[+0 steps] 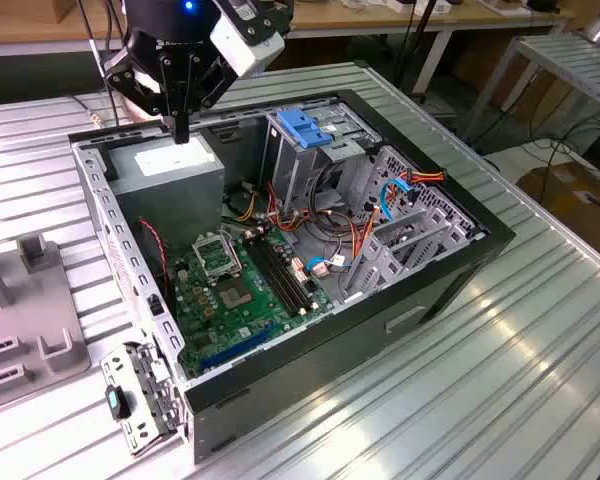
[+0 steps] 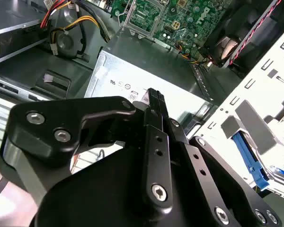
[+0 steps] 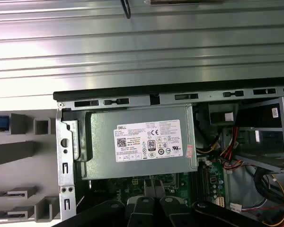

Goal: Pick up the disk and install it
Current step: 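Reach for the disk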

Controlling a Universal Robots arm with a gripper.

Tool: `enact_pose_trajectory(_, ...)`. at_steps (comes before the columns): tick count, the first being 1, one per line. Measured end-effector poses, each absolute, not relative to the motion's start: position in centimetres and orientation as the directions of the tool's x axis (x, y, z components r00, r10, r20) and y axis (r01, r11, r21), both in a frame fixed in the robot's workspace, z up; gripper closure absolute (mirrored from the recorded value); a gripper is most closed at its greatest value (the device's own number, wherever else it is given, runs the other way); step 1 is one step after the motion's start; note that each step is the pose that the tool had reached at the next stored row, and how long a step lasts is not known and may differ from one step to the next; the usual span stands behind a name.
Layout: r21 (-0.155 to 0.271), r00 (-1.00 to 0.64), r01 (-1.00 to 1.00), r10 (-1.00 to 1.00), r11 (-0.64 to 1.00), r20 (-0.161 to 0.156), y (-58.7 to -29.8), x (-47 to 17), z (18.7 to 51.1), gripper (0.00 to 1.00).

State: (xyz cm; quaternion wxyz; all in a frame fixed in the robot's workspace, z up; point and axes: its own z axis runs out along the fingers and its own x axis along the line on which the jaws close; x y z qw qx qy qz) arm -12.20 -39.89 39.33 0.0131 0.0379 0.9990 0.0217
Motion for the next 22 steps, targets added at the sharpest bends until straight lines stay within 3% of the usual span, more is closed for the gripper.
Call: enact_pose_trajectory(22, 0.044, -0.997, 0.075, 0.076, 0.996, -0.024, -39.9, -14.5, 39.3, 0.89)
